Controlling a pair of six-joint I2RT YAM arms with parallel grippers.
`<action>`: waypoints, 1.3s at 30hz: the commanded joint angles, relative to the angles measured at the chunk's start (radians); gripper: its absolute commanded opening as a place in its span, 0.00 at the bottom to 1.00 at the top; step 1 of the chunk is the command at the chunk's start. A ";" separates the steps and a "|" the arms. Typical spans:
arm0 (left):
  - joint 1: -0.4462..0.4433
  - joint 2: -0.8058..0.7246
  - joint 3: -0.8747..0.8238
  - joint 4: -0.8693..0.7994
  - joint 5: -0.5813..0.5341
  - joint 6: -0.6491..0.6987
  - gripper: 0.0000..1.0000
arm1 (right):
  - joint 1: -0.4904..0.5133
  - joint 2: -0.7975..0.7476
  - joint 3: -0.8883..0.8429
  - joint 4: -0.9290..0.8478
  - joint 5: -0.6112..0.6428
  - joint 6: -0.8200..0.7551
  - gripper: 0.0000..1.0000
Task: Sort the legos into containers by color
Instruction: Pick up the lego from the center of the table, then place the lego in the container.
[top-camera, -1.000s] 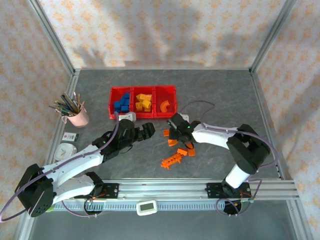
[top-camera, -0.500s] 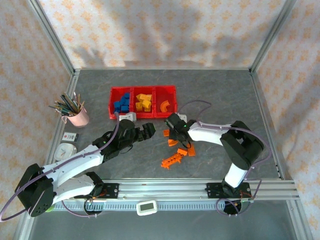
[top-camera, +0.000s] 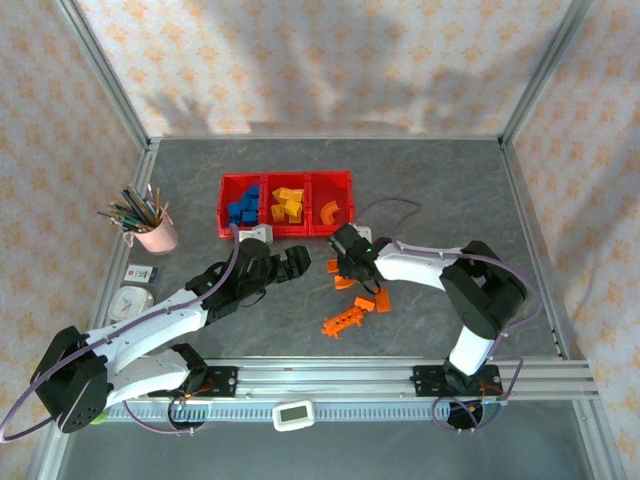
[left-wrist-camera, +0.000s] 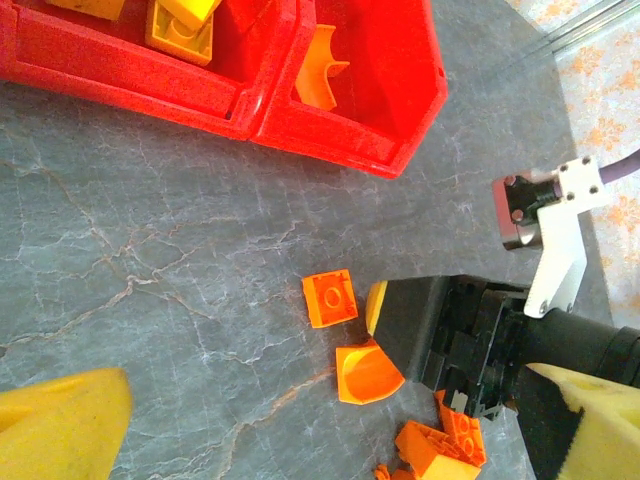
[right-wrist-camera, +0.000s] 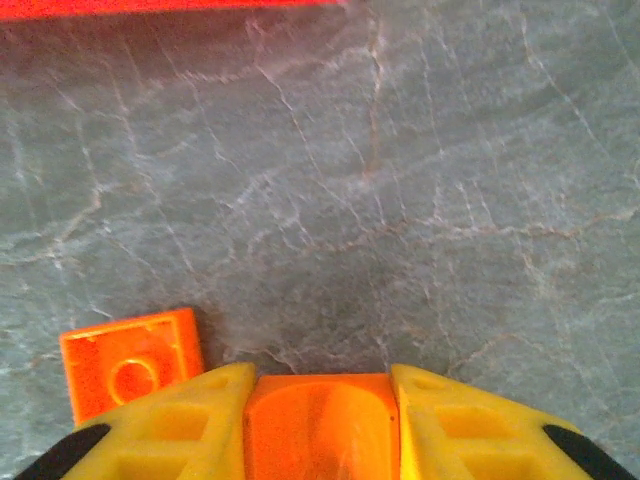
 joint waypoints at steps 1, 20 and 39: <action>-0.008 -0.023 0.025 0.006 -0.041 0.013 0.99 | 0.001 -0.046 0.052 -0.022 0.046 -0.044 0.35; 0.147 0.037 0.131 0.014 -0.050 0.090 0.99 | -0.132 0.263 0.574 -0.036 0.110 -0.293 0.35; 0.179 0.036 0.162 -0.025 -0.038 0.119 0.99 | -0.176 0.380 0.785 -0.078 0.095 -0.363 0.53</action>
